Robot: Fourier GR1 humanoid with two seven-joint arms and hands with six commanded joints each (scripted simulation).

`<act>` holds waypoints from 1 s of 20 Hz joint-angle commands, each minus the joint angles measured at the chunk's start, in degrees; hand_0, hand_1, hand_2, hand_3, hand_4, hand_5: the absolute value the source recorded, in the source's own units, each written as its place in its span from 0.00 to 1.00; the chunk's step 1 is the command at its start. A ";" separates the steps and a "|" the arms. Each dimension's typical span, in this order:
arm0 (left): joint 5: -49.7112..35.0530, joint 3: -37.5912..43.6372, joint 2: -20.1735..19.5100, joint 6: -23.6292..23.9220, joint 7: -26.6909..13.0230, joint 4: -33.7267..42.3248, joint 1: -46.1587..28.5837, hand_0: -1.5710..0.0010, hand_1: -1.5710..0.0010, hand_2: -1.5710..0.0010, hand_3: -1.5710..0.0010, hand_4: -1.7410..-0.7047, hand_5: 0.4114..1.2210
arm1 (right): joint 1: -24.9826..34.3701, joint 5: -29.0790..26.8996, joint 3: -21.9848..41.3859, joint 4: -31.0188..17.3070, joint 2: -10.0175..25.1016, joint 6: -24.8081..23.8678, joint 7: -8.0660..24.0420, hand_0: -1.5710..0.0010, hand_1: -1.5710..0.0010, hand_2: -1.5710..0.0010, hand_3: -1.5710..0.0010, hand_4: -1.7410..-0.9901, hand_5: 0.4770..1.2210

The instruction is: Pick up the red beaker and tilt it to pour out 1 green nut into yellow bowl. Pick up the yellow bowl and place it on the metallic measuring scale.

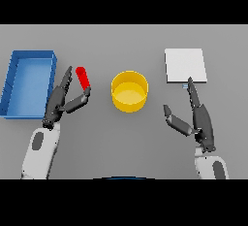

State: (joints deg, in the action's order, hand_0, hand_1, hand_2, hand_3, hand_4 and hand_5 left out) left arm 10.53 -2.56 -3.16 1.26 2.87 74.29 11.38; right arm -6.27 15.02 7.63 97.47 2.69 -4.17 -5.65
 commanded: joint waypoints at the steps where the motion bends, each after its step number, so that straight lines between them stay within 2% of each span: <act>1: 0.05 0.35 0.20 0.32 0.59 -1.70 1.66 1.00 1.00 1.00 1.00 0.46 0.32 | 0.27 0.06 0.05 0.07 0.01 0.05 0.52 1.00 1.00 1.00 1.00 0.62 0.21; 4: -0.13 1.23 0.23 0.25 0.97 -5.85 5.12 1.00 1.00 1.00 1.00 0.44 0.33 | 0.44 0.05 0.11 -0.12 -0.33 -0.07 1.48 1.00 1.00 1.00 1.00 0.63 0.21; 8: 0.98 1.22 0.74 0.95 1.60 -10.16 8.38 1.00 1.00 1.00 1.00 0.43 0.35 | -0.17 0.30 0.33 0.26 -0.32 -0.11 0.42 1.00 1.00 1.00 1.00 0.62 0.22; 14: 0.65 2.70 1.01 1.23 1.71 -16.04 13.57 1.00 1.00 1.00 1.00 0.44 0.34 | 0.12 -0.37 0.04 0.26 -0.48 0.10 1.24 1.00 1.00 1.00 1.00 0.63 0.22; 20: -0.96 5.22 1.81 1.42 6.68 -22.43 17.41 1.00 1.00 1.00 1.00 0.38 0.36 | 0.58 -0.10 -0.39 0.22 0.03 -0.19 1.94 1.00 1.00 1.00 1.00 0.64 0.22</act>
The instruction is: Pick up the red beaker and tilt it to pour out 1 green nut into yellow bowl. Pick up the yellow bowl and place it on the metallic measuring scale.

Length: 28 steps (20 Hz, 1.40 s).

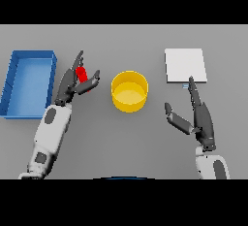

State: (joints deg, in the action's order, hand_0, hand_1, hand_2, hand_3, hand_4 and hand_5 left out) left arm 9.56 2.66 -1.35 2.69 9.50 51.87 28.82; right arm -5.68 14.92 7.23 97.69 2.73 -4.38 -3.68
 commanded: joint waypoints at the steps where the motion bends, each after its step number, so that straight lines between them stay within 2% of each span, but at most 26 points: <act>1: -0.84 0.75 -0.04 -0.16 0.84 -0.11 0.16 1.00 0.98 0.96 0.98 0.35 0.39 | -0.63 0.18 0.20 0.04 -0.13 -0.08 -0.60 1.00 1.00 1.00 1.00 0.64 0.22; 2: -1.11 1.08 0.67 0.41 0.94 -0.83 0.28 0.92 0.91 0.88 0.92 0.32 0.42 | -1.10 -0.07 0.34 0.54 -0.15 0.19 -1.07 1.00 1.00 1.00 1.00 0.64 0.22; 3: -1.83 1.59 1.33 0.60 0.68 -0.96 0.63 0.82 0.79 0.77 0.81 0.28 0.46 | -0.88 0.03 0.21 0.41 0.09 0.27 -0.19 1.00 1.00 1.00 1.00 0.64 0.22; 4: -1.73 2.09 1.41 1.57 -0.30 -1.95 1.50 0.72 0.69 0.67 0.65 0.28 0.57 | -0.47 -0.24 -0.25 -0.39 0.07 0.07 0.06 1.00 1.00 1.00 1.00 0.64 0.23; 5: -0.92 1.90 1.46 2.62 -0.17 -2.55 1.88 0.58 0.55 0.53 0.54 0.23 0.65 | -0.57 -0.03 -0.01 -0.06 0.12 0.13 0.01 1.00 1.00 1.00 1.00 0.65 0.23; 7: 0.32 1.28 1.06 2.42 -0.07 -3.01 2.39 0.37 0.35 0.34 0.41 0.16 0.78 | -1.17 -0.01 0.28 0.74 -0.09 0.15 -0.87 1.00 1.00 1.00 1.00 0.65 0.23; 8: 0.85 0.48 1.40 2.52 0.55 -3.08 2.39 0.30 0.28 0.27 0.38 0.13 0.82 | -0.97 0.30 0.42 -0.01 -0.41 -0.11 -0.54 1.00 1.00 1.00 1.00 0.65 0.22; 10: 1.12 0.14 0.98 2.13 -0.37 -2.37 1.95 0.19 0.18 0.17 0.24 0.19 0.89 | -0.51 0.07 0.10 -0.34 -0.39 -0.19 -0.18 1.00 1.00 1.00 1.00 0.65 0.22; 11: 1.07 0.34 1.25 1.91 0.32 -2.68 1.94 0.15 0.15 0.14 0.19 0.21 0.91 | -1.73 -0.33 0.15 0.42 -0.13 0.23 -1.40 1.00 1.00 1.00 1.00 0.64 0.23; 12: 1.48 0.39 1.63 2.33 -0.58 -2.80 2.35 0.12 0.12 0.11 0.16 0.23 0.93 | -0.81 0.07 0.17 0.01 -0.46 -0.24 -0.38 1.00 1.00 1.00 1.00 0.64 0.23; 13: 1.33 0.67 1.50 2.86 -1.45 -2.62 2.59 0.10 0.09 0.09 0.12 0.18 0.92 | -1.14 -0.44 0.12 0.43 -0.67 -0.10 -0.56 1.00 1.00 1.00 1.00 0.64 0.22; 15: -0.22 1.13 1.95 3.43 0.20 -1.74 2.51 0.06 0.06 0.06 0.08 0.12 0.90 | -1.24 -0.76 0.27 0.26 -0.83 0.23 -0.71 1.00 1.00 1.00 1.00 0.64 0.22; 17: -1.83 1.35 2.29 4.12 1.32 0.59 2.16 0.04 0.04 0.04 0.05 0.07 0.88 | -1.49 -0.20 0.09 0.27 -0.24 0.02 -0.88 1.00 1.00 1.00 1.00 0.64 0.23; 21: -1.80 -0.71 0.99 4.81 -0.97 5.57 2.07 0.02 0.02 0.02 0.02 0.03 0.87 | -0.70 0.45 0.04 -0.40 -0.09 -0.47 -2.02 1.00 1.00 1.00 1.00 0.64 0.24; 23: 0.29 -3.64 -0.23 4.71 -2.87 8.62 1.98 0.01 0.01 0.01 0.01 0.02 0.87 | -0.29 0.72 0.04 -0.52 -0.07 -0.61 -1.57 1.00 1.00 1.00 1.00 0.64 0.24; 26: 5.94 -9.34 -3.73 3.37 -9.70 10.88 3.90 0.01 0.01 0.00 0.01 0.01 0.88 | -0.80 1.07 0.09 0.01 0.39 -0.49 -1.47 1.00 1.00 1.00 1.00 0.65 0.25; 28: 7.85 -11.78 -5.49 1.96 -11.86 11.43 4.61 0.00 0.00 0.00 0.01 0.01 0.88 | -0.78 1.49 -0.12 -0.32 0.90 -0.62 -1.12 1.00 1.00 1.00 1.00 0.65 0.26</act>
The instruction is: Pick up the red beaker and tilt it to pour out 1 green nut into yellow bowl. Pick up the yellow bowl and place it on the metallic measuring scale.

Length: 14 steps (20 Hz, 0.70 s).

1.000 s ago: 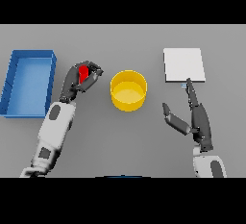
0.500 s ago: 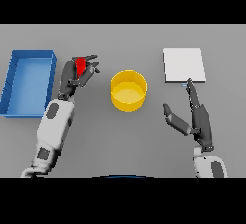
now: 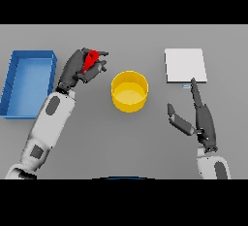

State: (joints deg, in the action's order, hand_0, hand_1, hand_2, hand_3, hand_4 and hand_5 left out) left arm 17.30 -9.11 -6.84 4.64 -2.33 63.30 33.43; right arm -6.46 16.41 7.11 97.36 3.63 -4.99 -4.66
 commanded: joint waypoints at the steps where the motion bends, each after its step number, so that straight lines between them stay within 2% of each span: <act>1: 0.69 -0.84 -0.72 -0.49 -0.74 0.10 0.23 0.00 0.00 0.00 0.01 0.01 0.87 | -0.22 -0.15 0.24 0.15 -0.22 0.24 0.08 1.00 1.00 1.00 1.00 0.65 0.27; 5: 2.81 -3.47 -3.35 -1.46 -2.94 -0.12 1.42 0.00 0.00 0.00 0.00 0.01 0.87 | -0.65 0.45 1.13 1.10 -0.64 0.33 0.29 1.00 1.00 1.00 1.00 0.65 0.27; 10: 14.46 -13.60 -7.34 -3.15 -9.29 -1.07 6.53 0.00 0.00 0.00 0.00 0.00 0.89 | 0.05 -0.35 1.02 1.84 -1.08 0.69 2.32 1.00 1.00 1.00 1.00 0.65 0.28; 14: 22.40 -20.72 -9.74 -5.07 -11.23 -2.70 10.59 0.00 0.00 0.00 0.00 0.00 0.94 | -1.79 -0.41 1.06 2.44 -0.67 0.96 0.69 1.00 1.00 1.00 1.00 0.63 0.30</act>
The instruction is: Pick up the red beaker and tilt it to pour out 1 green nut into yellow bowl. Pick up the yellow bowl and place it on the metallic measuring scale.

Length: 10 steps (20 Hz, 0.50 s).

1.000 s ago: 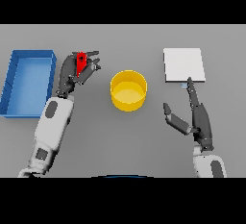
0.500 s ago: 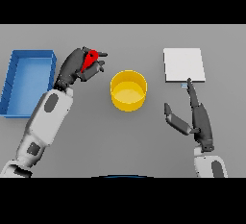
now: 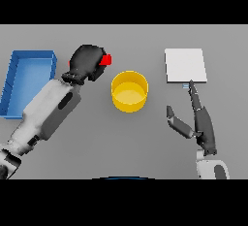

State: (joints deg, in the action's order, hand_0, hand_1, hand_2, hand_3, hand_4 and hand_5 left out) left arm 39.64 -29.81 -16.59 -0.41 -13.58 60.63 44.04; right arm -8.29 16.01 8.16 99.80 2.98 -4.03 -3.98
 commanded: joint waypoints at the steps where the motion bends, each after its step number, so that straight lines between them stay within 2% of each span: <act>1: 1.07 -1.22 -0.26 -0.83 0.33 -0.50 1.12 0.00 0.00 0.00 0.00 0.00 0.95 | 0.48 -0.06 0.00 -0.43 -0.26 -0.05 0.67 1.00 1.00 1.00 1.00 0.62 0.30; 2: 2.47 -2.66 -1.02 -1.33 1.19 -1.20 1.95 0.00 0.00 0.00 0.00 0.00 0.96 | 1.34 0.04 -0.01 -0.35 -0.24 -0.12 0.93 1.00 1.00 1.00 1.00 0.62 0.31; 4: 4.89 -5.40 -1.53 -2.84 1.89 -2.34 4.13 0.00 0.00 0.00 0.00 0.09 0.98 | 0.71 0.14 0.43 -0.39 -0.61 0.01 0.52 1.00 1.00 1.00 1.00 0.61 0.31; 5: 5.95 -6.82 -1.70 -3.83 2.16 -2.63 5.19 0.00 0.00 0.00 0.00 0.07 0.98 | 0.43 -0.07 0.51 -0.31 -1.01 -0.08 0.45 1.00 1.00 1.00 1.00 0.61 0.30; 7: 8.07 -9.91 -1.63 -7.65 1.57 -3.72 8.46 0.00 0.00 0.00 0.11 0.05 0.99 | 0.31 -1.14 0.03 -0.88 -1.57 -0.13 -0.23 1.00 1.00 1.00 1.00 0.60 0.29; 9: 10.06 -13.05 -2.13 -9.50 3.61 -5.03 10.83 0.00 0.00 0.00 0.19 0.04 0.99 | 0.01 -1.17 -0.10 -0.53 -1.75 -0.52 -0.77 1.00 1.00 1.00 1.00 0.60 0.27; 10: 10.92 -14.64 -1.82 -9.70 5.02 -6.05 11.67 0.00 0.00 0.00 0.15 0.03 0.99 | 0.30 -1.40 -0.20 -0.81 -1.98 -0.54 -0.33 1.00 1.00 1.00 1.00 0.60 0.26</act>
State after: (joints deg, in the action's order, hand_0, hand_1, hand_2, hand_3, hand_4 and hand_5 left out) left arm 50.43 -44.45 -18.39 -10.11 -8.48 54.58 55.71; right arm -7.99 14.61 7.97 98.99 0.99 -4.58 -4.23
